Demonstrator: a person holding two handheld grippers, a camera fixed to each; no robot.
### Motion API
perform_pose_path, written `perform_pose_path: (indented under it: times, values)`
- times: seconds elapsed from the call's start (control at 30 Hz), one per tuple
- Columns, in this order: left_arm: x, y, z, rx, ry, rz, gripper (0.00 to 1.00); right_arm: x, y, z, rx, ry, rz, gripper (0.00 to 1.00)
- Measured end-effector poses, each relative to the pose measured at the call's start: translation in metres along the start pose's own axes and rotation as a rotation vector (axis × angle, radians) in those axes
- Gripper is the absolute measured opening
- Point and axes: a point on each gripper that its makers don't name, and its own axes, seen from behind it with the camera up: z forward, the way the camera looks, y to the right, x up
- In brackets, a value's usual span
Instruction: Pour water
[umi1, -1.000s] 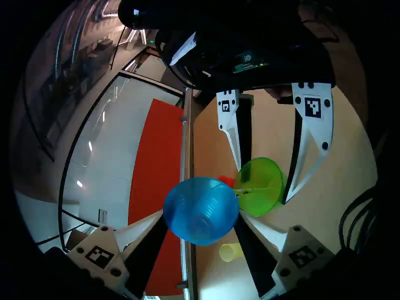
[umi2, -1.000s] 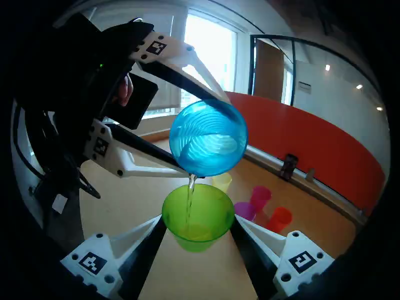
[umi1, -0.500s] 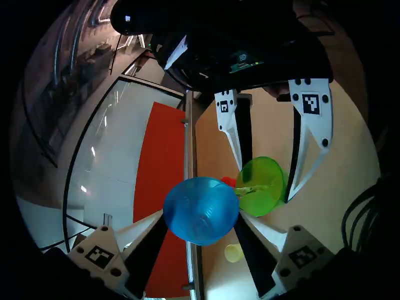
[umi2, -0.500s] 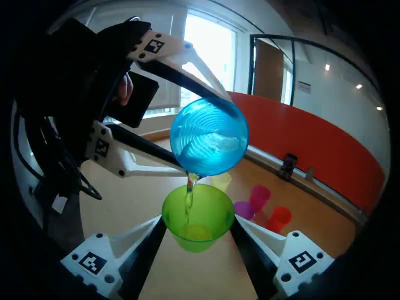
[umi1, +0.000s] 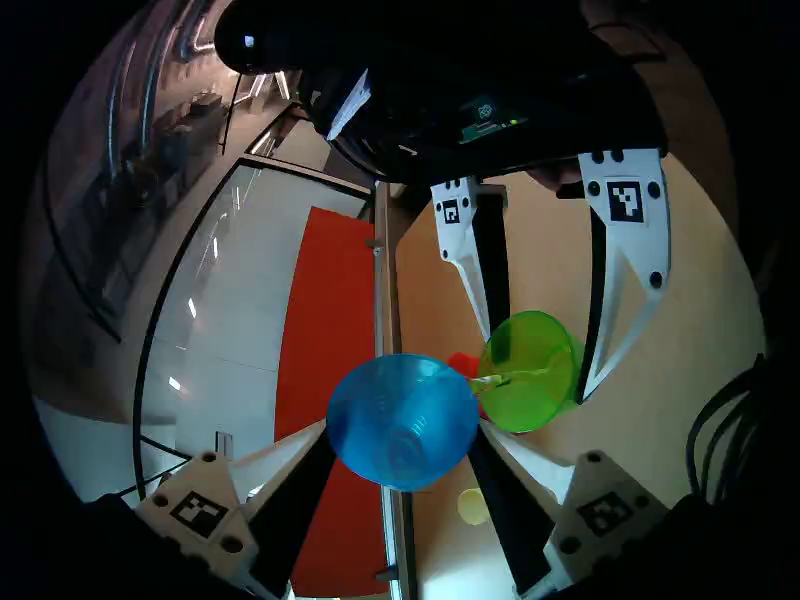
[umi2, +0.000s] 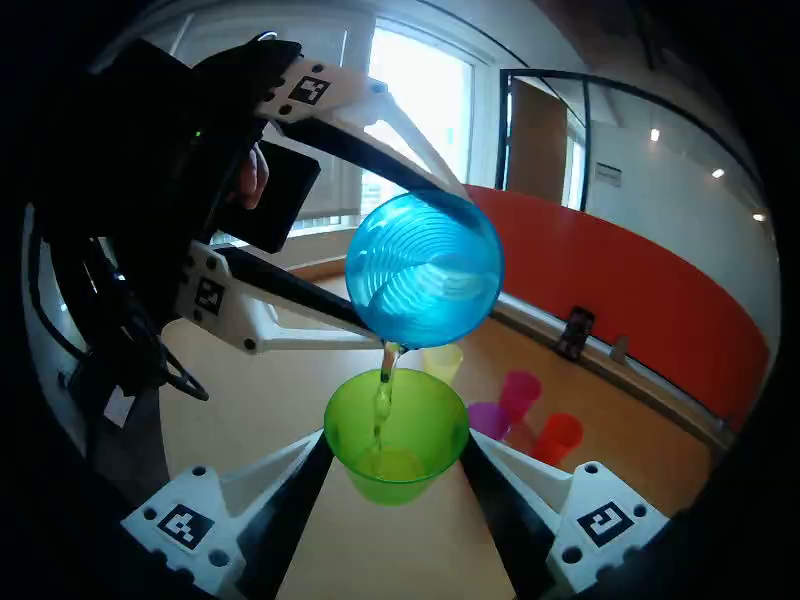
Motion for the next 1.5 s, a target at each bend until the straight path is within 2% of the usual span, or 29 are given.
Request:
perform_pose_path:
  times: [0.17,0.47,1.0,1.5]
  values:
    - [0.001,-0.001,0.001,0.005,0.000,0.017,0.85,0.000,0.000,-0.001,-0.003,0.001,0.000,0.91]
    - [0.002,-0.007,0.000,0.024,0.004,0.002,0.85,-0.001,0.002,0.000,-0.006,0.002,0.000,0.90]
    - [0.004,-0.013,-0.003,0.055,0.009,0.070,0.85,0.001,0.004,0.001,-0.008,0.005,-0.007,0.90]
    - [0.007,-0.018,-0.005,0.084,0.014,0.113,0.85,0.001,0.007,0.002,-0.014,0.007,-0.009,0.90]
